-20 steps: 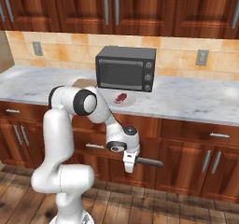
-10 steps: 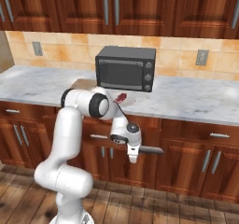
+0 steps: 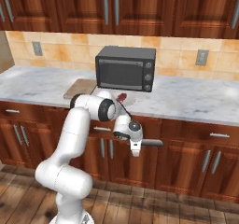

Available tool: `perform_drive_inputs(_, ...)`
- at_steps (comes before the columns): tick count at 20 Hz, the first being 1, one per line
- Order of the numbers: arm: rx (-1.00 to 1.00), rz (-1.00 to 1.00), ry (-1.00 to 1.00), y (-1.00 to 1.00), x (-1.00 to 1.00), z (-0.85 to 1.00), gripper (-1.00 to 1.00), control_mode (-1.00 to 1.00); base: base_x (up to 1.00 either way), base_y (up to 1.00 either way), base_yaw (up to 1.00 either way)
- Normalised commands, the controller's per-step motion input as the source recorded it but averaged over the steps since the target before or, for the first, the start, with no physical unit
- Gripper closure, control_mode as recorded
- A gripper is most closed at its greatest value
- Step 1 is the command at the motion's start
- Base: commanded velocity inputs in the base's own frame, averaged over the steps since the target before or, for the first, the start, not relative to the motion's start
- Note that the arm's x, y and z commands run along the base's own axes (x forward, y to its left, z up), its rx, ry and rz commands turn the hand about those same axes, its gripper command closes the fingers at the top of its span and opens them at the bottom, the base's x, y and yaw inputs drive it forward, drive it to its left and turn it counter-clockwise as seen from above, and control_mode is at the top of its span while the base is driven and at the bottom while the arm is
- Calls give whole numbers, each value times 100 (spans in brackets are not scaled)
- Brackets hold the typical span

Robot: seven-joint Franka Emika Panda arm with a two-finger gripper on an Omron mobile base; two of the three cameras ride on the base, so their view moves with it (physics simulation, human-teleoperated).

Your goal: Pick up the knife from the drawer and place it on the cutting board. Then place the meat from the plate to the cutting board.

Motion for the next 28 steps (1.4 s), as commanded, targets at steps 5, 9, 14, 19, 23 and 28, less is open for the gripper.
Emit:
perform_drive_inputs(5,0,2,0,-1,100,10,100,-100,0,0,0)
perform_drive_inputs(9,4,0,0,-32,11,31,100,-100,0,0,0)
perform_drive_inputs(14,7,-2,1,-56,-94,83,100,-100,0,0,0)
perform_drive_inputs(19,0,11,-8,-7,-100,100,100,-100,0,0,0)
perform_drive_inputs(23,1,3,-47,-5,-100,51,100,-100,0,0,0)
perform_drive_inputs(28,-4,9,-12,-3,-100,99,100,-100,0,0,0)
